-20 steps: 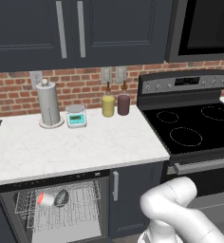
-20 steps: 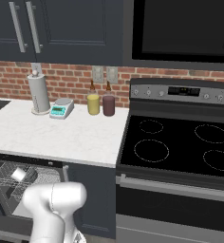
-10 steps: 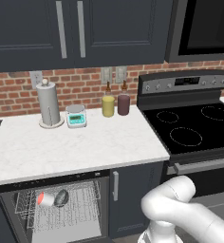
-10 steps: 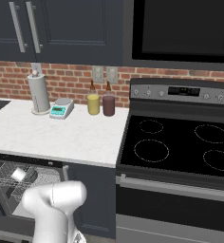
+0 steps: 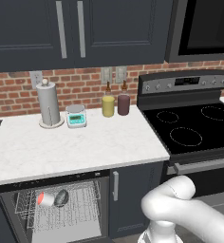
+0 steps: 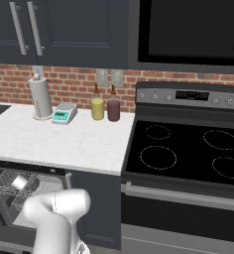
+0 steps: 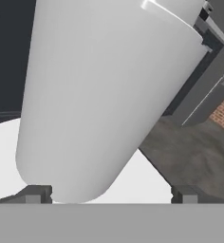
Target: Pick up the cup and bowl from the counter, place them in the dishwasher, and close the dishwasher door.
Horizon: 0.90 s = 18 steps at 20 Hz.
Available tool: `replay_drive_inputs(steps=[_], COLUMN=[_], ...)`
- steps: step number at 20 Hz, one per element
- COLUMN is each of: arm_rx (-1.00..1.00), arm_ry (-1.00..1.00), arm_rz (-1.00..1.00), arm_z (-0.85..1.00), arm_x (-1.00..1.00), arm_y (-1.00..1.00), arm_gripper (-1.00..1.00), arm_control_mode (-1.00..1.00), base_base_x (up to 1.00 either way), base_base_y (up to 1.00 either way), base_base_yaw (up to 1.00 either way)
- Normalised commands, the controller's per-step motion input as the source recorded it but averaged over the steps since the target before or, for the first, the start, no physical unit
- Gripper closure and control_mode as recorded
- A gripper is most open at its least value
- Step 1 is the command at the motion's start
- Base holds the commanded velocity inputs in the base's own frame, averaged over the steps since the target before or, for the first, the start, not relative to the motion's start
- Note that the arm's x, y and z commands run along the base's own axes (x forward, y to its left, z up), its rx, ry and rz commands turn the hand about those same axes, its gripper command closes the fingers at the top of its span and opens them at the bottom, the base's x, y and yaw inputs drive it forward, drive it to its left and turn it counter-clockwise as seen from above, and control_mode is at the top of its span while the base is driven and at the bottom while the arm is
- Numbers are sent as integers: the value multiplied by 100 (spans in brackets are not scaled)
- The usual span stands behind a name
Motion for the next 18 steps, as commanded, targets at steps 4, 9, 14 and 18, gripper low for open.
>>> replay_drive_inputs(steps=[4,9,14,18], arm_rx=[0,0,0,-2], arm_ry=[0,0,-4,-8], arm_rz=[0,0,0,-2], arm_z=[0,0,-10,-33], arm_x=[1,2,41,61], arm_y=[0,0,-8,-16], arm_gripper=[-100,-100,-100,-100], arm_control_mode=[-100,-100,-100,-100], base_base_x=[0,0,0,0], base_base_y=[0,0,0,0], base_base_yaw=[0,0,0,0])
